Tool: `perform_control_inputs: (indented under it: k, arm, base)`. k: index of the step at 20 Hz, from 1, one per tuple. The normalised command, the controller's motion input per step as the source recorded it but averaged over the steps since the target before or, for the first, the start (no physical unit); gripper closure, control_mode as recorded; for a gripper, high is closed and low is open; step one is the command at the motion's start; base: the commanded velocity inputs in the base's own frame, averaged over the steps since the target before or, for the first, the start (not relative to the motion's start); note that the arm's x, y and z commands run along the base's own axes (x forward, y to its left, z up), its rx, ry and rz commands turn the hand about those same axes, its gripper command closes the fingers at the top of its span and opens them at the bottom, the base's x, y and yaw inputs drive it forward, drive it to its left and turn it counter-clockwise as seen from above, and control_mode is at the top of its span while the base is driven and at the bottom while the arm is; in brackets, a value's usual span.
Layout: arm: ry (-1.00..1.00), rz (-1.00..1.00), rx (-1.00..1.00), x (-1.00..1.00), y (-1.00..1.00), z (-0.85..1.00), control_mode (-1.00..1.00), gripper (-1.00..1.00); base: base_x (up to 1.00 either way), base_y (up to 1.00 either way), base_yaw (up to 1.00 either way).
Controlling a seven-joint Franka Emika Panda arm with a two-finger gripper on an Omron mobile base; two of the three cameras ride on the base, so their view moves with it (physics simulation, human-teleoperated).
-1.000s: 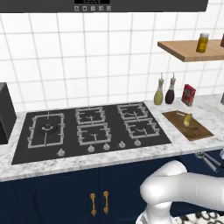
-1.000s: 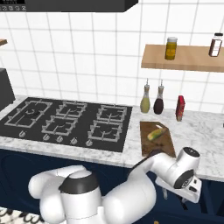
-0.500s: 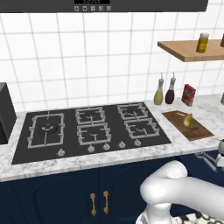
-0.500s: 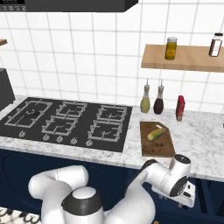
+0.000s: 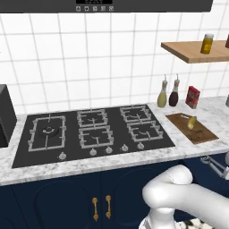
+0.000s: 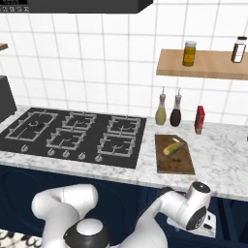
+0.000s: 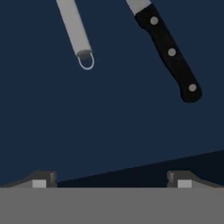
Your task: Place the appropriate cutting tool for cutting the cucumber skin on the cutting board.
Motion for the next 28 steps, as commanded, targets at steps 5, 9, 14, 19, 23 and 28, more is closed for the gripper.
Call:
perform_control_inputs:
  k: [5,9,14,19,23,28]
  arm:
    - [0.00,0.11,0.00,-0.54,0.00,-0.11,-1.00,-1.00]
    - [0.00,0.11,0.00,-0.75,0.00,-0.24,-1.00,-1.00]
    - [0.00,0.08,0.00,-0.53,0.00,-0.08,-1.00,-1.00]
    - [-0.06,0.09,0.00,0.75,0.00,0.40,-1.00,-1.00]
    - [-0.07,0.15,0.01,1.00,0.00,0.30,-1.00,-1.00]
    - [-0.02,0.17,0.00,0.89,0.00,-0.08,-1.00,-1.00]
  base:
    - [0.00,0.00,0.00]
    - [0.00,0.00,0.00]
    - [0.00,0.00,0.00]
    - [0.00,0.00,0.00]
    - [0.00,0.00,0.00]
    - [0.00,0.00,0.00]
